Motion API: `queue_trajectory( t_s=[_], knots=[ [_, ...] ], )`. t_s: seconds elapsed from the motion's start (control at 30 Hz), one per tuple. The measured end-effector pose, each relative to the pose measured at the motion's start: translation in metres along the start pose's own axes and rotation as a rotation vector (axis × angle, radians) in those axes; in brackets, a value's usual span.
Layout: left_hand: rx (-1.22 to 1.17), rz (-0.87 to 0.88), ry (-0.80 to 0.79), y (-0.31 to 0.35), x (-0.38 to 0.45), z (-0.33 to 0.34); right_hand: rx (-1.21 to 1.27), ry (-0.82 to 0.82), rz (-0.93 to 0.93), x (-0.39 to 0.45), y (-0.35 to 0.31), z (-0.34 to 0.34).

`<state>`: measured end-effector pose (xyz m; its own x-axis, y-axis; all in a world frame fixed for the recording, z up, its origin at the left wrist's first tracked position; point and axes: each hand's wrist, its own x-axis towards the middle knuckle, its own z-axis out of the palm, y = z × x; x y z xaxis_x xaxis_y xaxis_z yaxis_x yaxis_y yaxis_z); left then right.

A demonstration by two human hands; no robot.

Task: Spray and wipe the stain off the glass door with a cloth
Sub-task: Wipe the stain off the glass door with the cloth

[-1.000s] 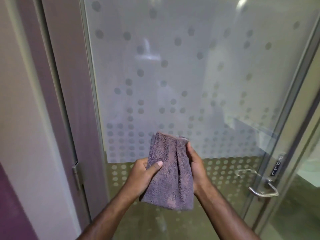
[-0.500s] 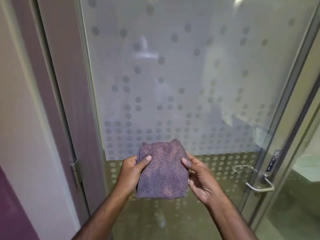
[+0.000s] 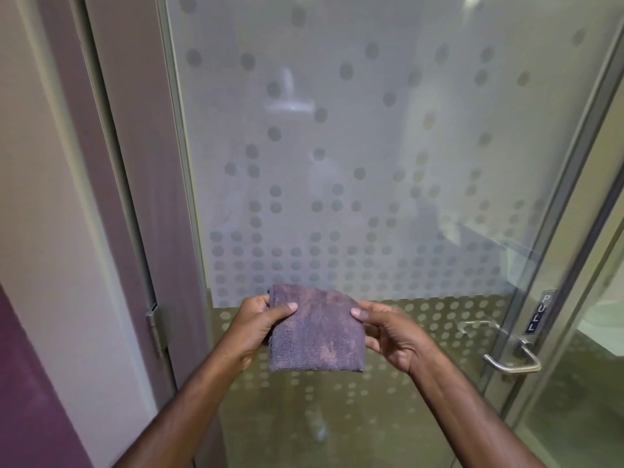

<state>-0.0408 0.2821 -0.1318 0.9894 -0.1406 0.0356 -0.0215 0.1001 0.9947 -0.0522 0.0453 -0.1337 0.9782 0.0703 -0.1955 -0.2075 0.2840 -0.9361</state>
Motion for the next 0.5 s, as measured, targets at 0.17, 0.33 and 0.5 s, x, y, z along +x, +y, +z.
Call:
queue_trajectory(
  t_s=[0.17, 0.33, 0.5],
  knots=[
    [-0.019, 0.515, -0.082, 0.061, -0.015, 0.0, 0.01, -0.078, -0.564, -0.035, -0.057, 0.01],
    [0.067, 0.672, -0.174, 0.071, -0.008, -0.005, -0.092, -0.039, -0.642, -0.035, -0.058, 0.02],
    [-0.108, 0.531, -0.226, 0.051, -0.006, -0.007, -0.088, -0.052, -0.635, -0.025, -0.048, 0.015]
  ],
)
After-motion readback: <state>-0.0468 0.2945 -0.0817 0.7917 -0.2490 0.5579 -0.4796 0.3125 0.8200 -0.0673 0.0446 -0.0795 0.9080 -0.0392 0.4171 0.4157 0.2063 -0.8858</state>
